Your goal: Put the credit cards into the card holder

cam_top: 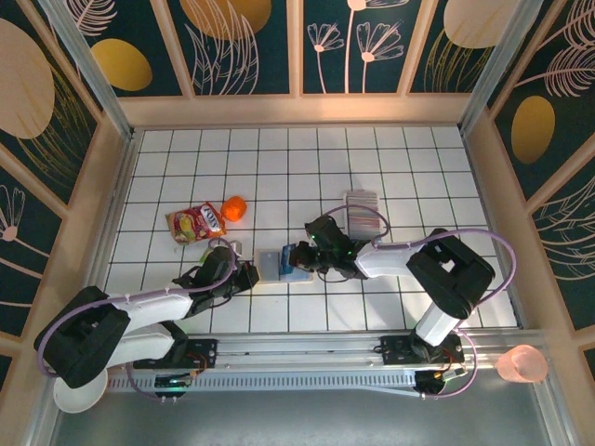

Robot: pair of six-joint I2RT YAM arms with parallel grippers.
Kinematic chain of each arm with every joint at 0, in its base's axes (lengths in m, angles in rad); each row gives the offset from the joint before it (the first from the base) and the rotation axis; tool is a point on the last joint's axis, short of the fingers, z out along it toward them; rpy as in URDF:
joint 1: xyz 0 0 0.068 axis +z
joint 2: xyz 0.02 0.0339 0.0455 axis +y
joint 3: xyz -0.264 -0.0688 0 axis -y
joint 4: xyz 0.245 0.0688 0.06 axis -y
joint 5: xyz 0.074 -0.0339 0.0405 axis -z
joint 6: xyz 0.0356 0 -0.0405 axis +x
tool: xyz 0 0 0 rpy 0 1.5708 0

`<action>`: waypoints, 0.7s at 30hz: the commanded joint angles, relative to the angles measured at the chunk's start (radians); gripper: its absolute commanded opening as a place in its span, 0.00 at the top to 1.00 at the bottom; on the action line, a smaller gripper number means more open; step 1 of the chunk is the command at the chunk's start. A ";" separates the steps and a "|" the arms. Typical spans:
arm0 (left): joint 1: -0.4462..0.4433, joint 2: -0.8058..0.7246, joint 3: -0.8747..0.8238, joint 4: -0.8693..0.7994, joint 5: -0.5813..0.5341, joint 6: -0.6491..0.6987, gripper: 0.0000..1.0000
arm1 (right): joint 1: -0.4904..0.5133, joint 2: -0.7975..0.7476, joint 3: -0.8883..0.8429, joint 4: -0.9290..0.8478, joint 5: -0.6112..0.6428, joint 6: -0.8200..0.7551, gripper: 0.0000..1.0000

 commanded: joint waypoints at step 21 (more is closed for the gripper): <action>-0.002 -0.014 -0.017 0.014 -0.002 -0.004 1.00 | -0.009 0.000 -0.075 0.174 -0.088 0.093 1.00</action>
